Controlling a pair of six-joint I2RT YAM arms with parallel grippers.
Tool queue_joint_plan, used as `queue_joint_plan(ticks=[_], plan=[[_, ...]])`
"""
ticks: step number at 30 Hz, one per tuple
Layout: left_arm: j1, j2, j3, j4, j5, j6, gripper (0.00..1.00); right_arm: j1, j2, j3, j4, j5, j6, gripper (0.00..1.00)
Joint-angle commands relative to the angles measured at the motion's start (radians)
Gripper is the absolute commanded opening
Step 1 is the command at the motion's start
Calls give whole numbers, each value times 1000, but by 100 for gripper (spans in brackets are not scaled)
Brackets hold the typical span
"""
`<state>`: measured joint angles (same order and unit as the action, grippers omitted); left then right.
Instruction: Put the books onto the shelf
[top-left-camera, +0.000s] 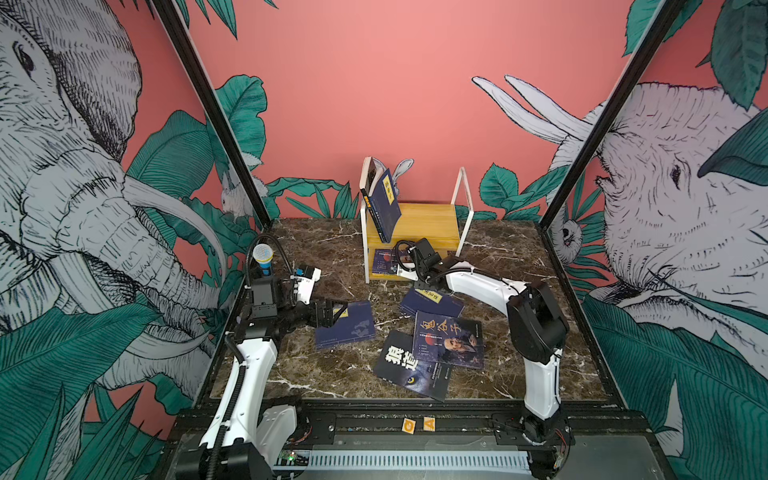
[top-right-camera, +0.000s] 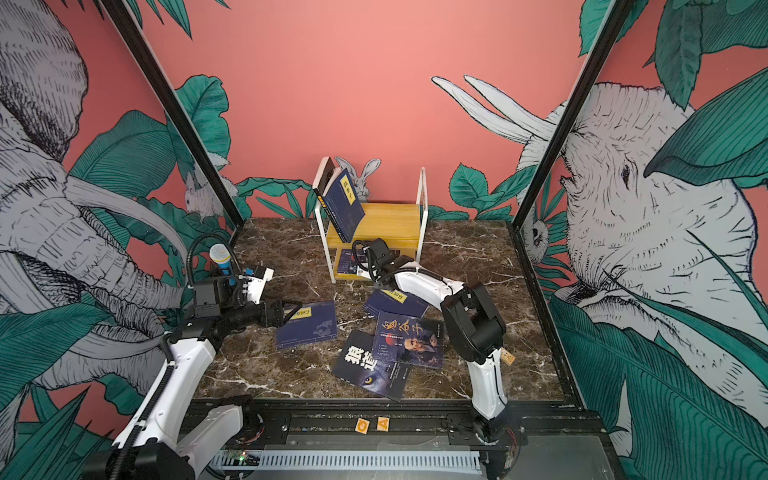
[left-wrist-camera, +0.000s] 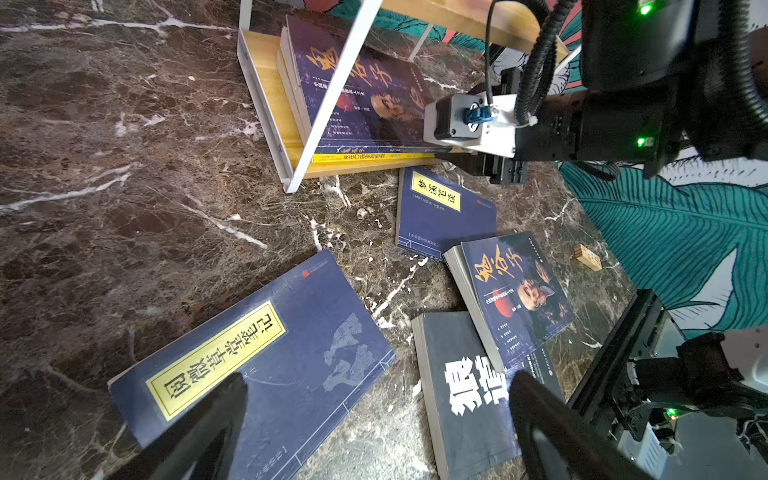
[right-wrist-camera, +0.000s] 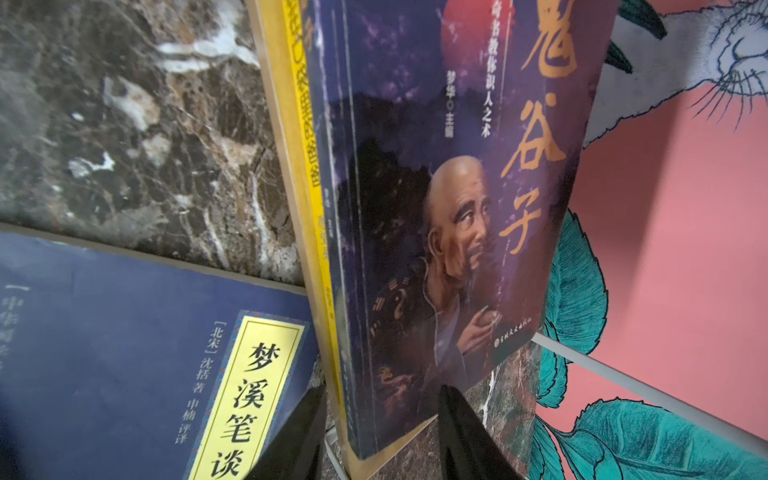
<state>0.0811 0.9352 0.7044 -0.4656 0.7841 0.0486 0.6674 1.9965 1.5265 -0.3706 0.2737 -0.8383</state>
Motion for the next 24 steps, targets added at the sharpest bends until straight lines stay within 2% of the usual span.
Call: queue_joint_plan(ticks=[1,24], plan=[[3,-17,7,-7,12,6,99,-11,2,3,15,-1,-5,45],[6,-1,10,-4,12,6,99,-39,50,42,8,-5,-2,39]])
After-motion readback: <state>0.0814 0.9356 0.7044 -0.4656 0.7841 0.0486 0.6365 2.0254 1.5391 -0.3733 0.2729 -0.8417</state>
